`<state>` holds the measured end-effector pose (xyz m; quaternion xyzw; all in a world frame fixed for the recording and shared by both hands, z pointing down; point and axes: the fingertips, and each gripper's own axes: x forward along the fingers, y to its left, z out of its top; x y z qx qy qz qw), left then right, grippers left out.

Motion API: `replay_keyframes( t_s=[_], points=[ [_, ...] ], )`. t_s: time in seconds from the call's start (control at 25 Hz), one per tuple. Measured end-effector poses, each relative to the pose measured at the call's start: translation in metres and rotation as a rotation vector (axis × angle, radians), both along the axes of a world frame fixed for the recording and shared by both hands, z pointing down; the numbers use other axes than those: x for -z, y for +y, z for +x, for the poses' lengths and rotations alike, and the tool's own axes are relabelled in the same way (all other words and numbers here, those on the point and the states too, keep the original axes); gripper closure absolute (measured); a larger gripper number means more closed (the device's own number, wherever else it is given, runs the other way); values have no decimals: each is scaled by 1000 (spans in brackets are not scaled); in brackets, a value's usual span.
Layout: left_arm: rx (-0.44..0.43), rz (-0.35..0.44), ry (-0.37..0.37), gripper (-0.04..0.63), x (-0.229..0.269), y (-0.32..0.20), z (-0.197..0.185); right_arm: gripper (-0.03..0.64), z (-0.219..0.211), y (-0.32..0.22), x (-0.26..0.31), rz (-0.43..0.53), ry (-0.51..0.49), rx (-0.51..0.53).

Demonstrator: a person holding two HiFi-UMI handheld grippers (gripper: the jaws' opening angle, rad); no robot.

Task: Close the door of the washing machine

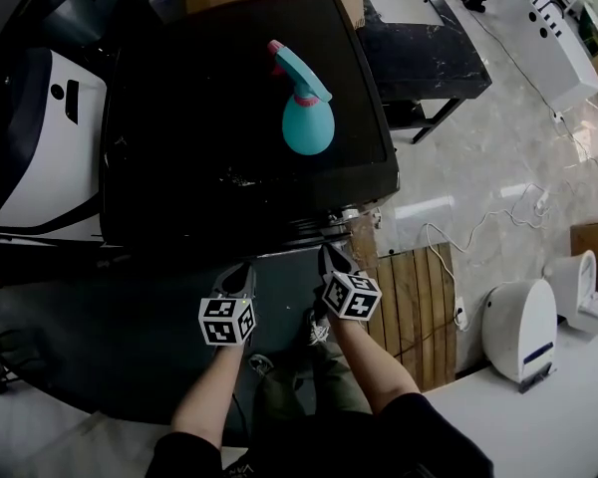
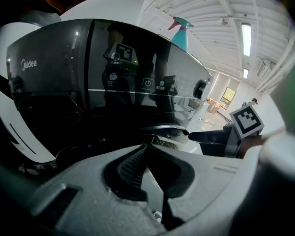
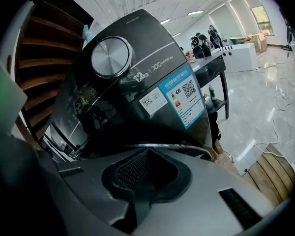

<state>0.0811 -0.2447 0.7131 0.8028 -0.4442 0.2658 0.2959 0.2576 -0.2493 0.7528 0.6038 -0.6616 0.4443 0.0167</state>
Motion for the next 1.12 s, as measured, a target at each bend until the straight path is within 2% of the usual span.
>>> replay_keyframes(
  t_s=[0.2, 0.44, 0.64, 0.88, 1.12],
  points=[
    [-7, -3, 6, 592, -4, -6, 3, 615, 1, -4, 3, 4, 34, -14],
    [-10, -14, 11, 592, -4, -12, 6, 617, 1, -6, 3, -15, 19, -31],
    [-17, -15, 13, 592, -5, -11, 9, 617, 3, -12, -1, -10, 58, 19],
    [-20, -16, 15, 592, -3, -10, 9, 615, 2, -11, -1, 14, 95, 25],
    [-48, 3, 30, 592, 4, -5, 14, 617, 1, -8, 9, 15, 70, 25]
  ],
)
